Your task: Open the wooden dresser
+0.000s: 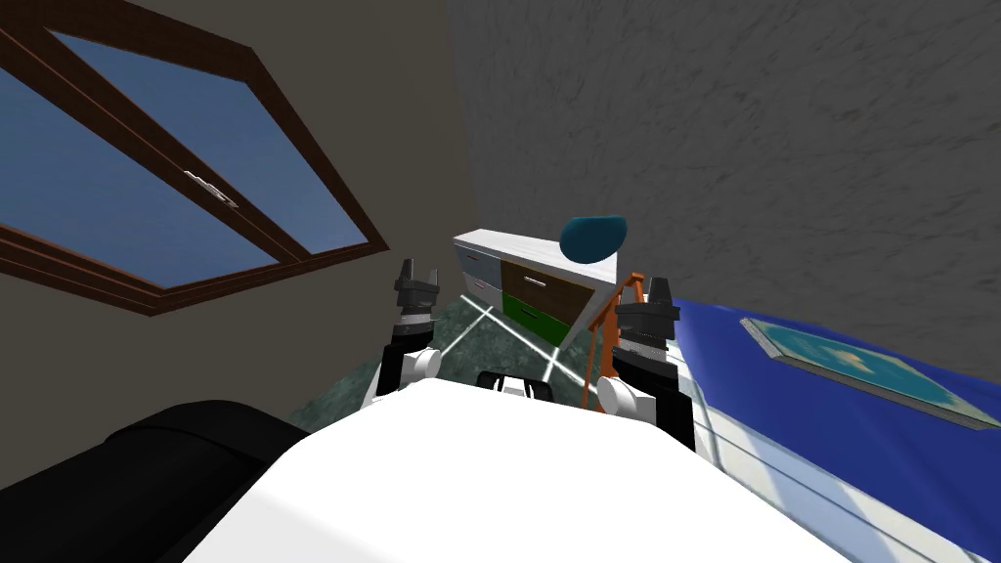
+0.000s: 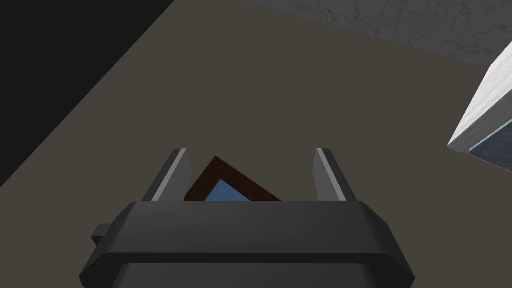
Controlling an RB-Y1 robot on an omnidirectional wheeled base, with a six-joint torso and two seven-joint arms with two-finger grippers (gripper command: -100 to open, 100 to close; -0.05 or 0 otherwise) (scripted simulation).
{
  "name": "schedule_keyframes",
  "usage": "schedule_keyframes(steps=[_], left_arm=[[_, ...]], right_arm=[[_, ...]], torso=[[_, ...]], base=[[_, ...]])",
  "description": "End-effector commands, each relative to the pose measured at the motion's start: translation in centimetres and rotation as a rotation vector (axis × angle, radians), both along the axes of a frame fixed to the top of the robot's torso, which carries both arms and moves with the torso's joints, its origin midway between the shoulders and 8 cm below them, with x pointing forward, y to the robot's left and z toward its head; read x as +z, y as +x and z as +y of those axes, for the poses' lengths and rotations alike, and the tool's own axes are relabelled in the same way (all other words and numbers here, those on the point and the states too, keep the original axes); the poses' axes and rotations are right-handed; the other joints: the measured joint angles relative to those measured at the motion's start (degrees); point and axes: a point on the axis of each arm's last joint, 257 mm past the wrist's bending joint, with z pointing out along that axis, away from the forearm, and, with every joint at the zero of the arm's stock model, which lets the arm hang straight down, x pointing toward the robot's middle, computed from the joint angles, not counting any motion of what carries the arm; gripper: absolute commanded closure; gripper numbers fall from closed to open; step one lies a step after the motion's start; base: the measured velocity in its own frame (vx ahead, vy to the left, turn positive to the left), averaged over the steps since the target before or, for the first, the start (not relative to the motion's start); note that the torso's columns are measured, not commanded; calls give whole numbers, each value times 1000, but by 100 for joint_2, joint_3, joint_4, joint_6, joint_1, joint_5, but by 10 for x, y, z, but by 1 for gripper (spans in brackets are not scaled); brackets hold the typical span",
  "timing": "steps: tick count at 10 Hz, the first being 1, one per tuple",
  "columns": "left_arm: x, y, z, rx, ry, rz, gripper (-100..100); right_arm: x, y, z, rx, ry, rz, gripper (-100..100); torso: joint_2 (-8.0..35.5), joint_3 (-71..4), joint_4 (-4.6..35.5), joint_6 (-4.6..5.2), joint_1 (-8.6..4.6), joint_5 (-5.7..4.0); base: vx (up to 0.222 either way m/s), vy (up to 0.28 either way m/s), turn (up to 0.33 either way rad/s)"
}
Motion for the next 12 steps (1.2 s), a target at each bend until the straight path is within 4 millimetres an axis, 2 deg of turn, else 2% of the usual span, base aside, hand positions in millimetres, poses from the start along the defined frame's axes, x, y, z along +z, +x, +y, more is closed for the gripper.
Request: schedule_keyframes(steps=[1, 2, 4, 8, 9, 11, 12], left_arm=[[0, 0, 0, 0, 0, 0, 0], [0, 0, 0, 0, 0, 0, 0], [0, 0, 0, 0, 0, 1, 0], [0, 0, 0, 0, 0, 1, 0], [0, 0, 0, 0, 0, 1, 0], [0, 0, 0, 0, 0, 1, 0], [0, 0, 0, 0, 0, 1, 0]], right_arm=[[0, 0, 0, 0, 0, 0, 0], [-4, 4, 3, 4, -57, 26, -100], [-14, 13, 5, -8, -152, 77, -100], [-50, 38, -6, -98, -381, 227, -100], [-50, 38, -5, -100, -388, 230, -100], [-74, 52, -20, -170, -514, 326, -100], [-74, 52, -19, -173, -525, 327, -100]], torso=[[423, -846, 423, 0, 0, 0], [846, -1692, 846, 0, 0, 0], [1088, -2201, 1090, -1, -1, 0], [1110, -2232, 1113, 0, -1, 0], [1108, -2233, 1113, -2, 2, 0], [1118, -2226, 1116, -1, 2, 1], [1112, -2230, 1114, -2, 0, 0]], base=[[0, 0, 0], [12, 0, 62], [23, -3, 133], [44, -9, 207], [41, -8, 86], [41, -9, 216], [38, -9, 109]])
